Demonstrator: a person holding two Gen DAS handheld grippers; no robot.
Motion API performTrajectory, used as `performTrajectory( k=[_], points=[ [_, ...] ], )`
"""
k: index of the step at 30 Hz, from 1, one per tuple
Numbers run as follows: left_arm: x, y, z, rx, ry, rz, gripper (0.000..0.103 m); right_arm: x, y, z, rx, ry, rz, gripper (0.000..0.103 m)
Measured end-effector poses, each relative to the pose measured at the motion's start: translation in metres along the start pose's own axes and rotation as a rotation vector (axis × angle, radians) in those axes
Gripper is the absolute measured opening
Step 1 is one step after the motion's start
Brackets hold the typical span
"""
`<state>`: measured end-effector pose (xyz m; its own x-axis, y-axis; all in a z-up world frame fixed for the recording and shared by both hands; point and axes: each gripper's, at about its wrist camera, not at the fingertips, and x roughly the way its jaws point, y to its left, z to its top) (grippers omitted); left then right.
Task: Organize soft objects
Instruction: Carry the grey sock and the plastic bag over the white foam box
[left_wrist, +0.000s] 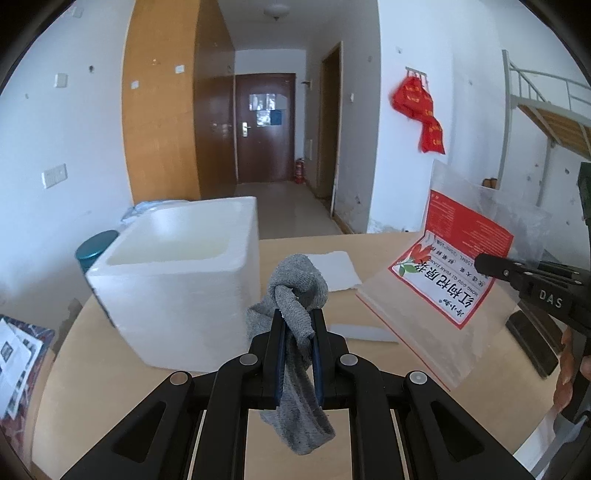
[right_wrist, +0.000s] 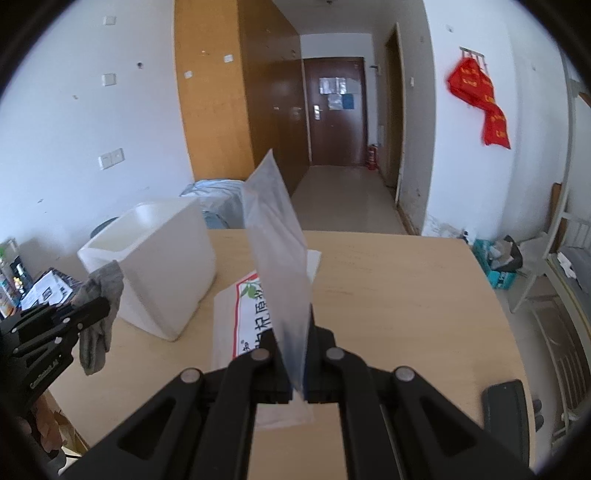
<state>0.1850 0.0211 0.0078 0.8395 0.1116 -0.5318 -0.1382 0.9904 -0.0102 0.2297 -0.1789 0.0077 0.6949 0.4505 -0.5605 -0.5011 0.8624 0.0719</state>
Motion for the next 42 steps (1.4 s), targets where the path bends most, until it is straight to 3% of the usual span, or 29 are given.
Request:
performTrajectory(
  k=[24,42],
  points=[
    [-0.045,0.064,-0.016,-0.097,-0.034,0.149,0.013,0.001,0.072,0.005,-0.100,-0.012,0.204,0.005],
    [-0.052,0.070,-0.003,-0.090,-0.067,0.146,0.013,-0.008,0.082,0.026,-0.122,-0.053,0.217,0.005]
  ],
)
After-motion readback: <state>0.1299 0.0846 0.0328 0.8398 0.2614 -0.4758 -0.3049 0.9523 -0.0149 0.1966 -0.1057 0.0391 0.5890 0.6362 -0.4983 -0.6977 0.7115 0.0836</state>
